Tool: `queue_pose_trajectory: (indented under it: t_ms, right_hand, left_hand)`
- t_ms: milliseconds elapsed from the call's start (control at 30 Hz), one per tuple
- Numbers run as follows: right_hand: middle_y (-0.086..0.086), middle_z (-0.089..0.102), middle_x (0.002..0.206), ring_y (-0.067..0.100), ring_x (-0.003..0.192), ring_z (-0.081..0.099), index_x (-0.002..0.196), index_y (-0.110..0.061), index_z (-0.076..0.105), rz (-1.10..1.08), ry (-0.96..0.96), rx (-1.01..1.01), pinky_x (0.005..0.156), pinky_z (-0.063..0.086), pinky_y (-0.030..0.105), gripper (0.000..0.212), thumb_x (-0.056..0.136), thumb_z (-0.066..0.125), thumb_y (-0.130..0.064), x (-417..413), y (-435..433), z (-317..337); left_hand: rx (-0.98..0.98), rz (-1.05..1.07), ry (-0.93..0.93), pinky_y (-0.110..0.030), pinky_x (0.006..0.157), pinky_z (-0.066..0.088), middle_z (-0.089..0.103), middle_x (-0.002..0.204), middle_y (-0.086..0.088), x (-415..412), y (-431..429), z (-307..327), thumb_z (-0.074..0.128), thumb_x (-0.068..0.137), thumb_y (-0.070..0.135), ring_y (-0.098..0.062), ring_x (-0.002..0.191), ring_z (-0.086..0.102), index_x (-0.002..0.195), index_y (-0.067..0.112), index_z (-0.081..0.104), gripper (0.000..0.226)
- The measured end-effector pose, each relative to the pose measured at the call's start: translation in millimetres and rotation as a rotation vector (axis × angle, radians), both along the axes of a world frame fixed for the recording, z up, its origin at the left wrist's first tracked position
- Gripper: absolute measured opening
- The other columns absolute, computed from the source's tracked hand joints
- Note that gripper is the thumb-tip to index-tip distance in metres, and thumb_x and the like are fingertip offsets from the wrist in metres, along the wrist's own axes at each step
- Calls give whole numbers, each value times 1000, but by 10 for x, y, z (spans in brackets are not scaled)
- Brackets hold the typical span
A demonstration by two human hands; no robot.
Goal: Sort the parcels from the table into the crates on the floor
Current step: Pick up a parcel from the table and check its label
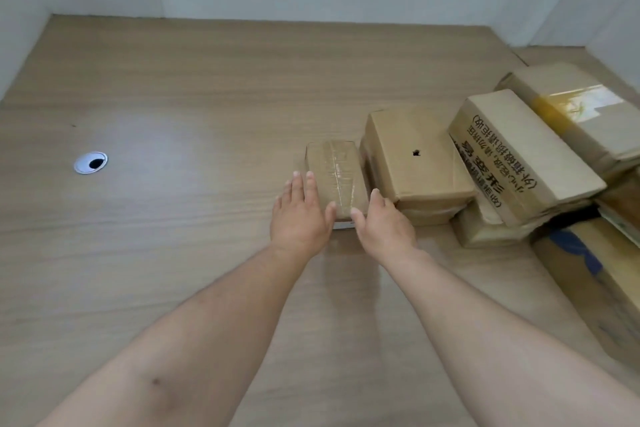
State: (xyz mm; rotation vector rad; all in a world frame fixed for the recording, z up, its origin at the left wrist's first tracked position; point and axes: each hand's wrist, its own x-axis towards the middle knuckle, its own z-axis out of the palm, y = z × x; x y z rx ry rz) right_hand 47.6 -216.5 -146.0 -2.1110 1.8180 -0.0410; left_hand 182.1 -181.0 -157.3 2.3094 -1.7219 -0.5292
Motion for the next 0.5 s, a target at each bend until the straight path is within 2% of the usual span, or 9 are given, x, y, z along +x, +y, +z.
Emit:
queue_pose_trajectory:
  t_ms: [133,200,267,367,433,500]
  right_hand:
    - [19,41,143,35,128,43,144,-2,25,-67,-96,95,94,38,38,56,101,38,-35,130,-108,-69]
    - [17,38,147,34,130,41,147,-3,21,-116,-174,147,98,37,37,58,100,41,-30,156,-129,-70]
    - [15,44,143,33,127,45,143,-6,28,-170,-258,187,97,39,36,54,97,48,-25,166,-135,-44]
    - [13,55,129,31,115,54,129,-7,40,-216,-331,257,91,46,35,50,86,63,-19,152,-74,18]
    - [13,57,125,30,113,55,123,-7,45,-215,-345,314,92,47,36,52,79,71,-17,122,18,54]
    - [10,61,121,28,110,57,118,-9,52,-180,-362,358,93,47,36,49,75,75,-16,84,133,86]
  left_hand:
    - [38,63,247,-36,113,23,7,161,-15,-14,-159,-16,40,100,33,-30,144,22,152,3,-3,74]
    - [75,115,360,-36,108,32,28,155,-18,-19,-187,-18,45,99,28,-33,137,35,152,5,-4,76]
    - [108,193,452,-35,103,38,42,147,-17,-17,-165,0,48,97,23,-33,129,46,153,10,-2,77]
    - [132,308,586,-37,99,44,52,138,-12,-12,-26,49,51,88,13,-32,120,52,151,15,19,71]
    - [115,359,639,-38,92,49,59,125,-12,-22,112,90,53,83,9,-31,110,58,133,12,41,52]
    - [93,400,675,-39,91,51,60,120,-13,-44,270,166,55,81,10,-31,107,58,121,10,49,40]
